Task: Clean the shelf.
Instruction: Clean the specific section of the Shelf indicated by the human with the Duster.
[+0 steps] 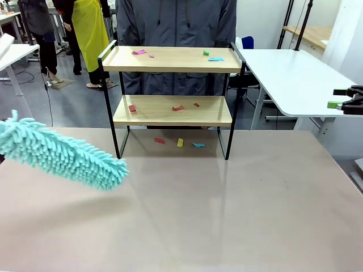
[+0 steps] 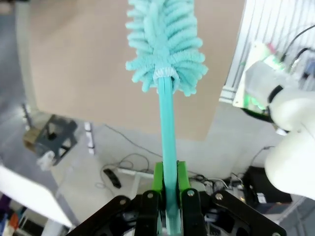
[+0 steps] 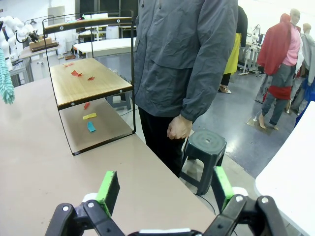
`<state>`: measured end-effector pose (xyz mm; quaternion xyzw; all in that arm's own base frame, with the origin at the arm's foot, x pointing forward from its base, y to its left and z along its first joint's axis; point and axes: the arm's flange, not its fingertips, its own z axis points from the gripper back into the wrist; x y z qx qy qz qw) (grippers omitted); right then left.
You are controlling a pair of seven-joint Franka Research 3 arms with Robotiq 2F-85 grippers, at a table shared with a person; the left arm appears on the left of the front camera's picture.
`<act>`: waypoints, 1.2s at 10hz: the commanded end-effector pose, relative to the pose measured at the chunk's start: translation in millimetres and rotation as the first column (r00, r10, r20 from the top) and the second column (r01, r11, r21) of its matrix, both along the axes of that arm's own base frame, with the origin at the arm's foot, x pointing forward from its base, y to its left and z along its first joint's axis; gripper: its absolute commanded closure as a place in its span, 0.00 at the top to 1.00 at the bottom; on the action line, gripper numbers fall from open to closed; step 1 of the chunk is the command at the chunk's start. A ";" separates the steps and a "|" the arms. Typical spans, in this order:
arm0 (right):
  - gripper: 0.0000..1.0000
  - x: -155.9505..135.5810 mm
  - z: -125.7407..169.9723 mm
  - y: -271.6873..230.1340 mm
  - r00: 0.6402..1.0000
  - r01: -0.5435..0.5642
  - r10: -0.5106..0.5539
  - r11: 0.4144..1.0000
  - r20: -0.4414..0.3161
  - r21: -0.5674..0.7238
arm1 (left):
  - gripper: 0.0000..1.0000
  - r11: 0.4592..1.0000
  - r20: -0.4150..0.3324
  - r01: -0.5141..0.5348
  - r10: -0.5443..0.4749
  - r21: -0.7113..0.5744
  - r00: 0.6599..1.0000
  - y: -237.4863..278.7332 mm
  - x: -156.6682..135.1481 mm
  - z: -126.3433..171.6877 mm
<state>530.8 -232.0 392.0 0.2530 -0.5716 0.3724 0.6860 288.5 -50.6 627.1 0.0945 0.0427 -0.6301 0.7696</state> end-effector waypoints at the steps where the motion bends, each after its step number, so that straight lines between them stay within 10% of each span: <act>1: 1.00 1.7 4.9 1.7 1.000 0.015 -0.015 1.000 -0.013 -0.008 | 0.13 0.998 -0.037 0.044 -0.045 -0.042 0.998 -2.5 8.4 -14.5; 3: 1.00 1.7 4.9 1.7 1.000 0.015 -0.015 1.000 -0.013 -0.008 | 0.13 0.999 0.043 0.035 -0.034 -0.028 0.998 -5.5 20.2 -18.1; 12: 1.00 1.7 4.9 1.7 1.000 0.015 -0.015 1.000 -0.013 -0.008 | 0.13 1.000 -0.027 0.025 -0.026 -0.018 0.999 -8.3 9.7 -16.3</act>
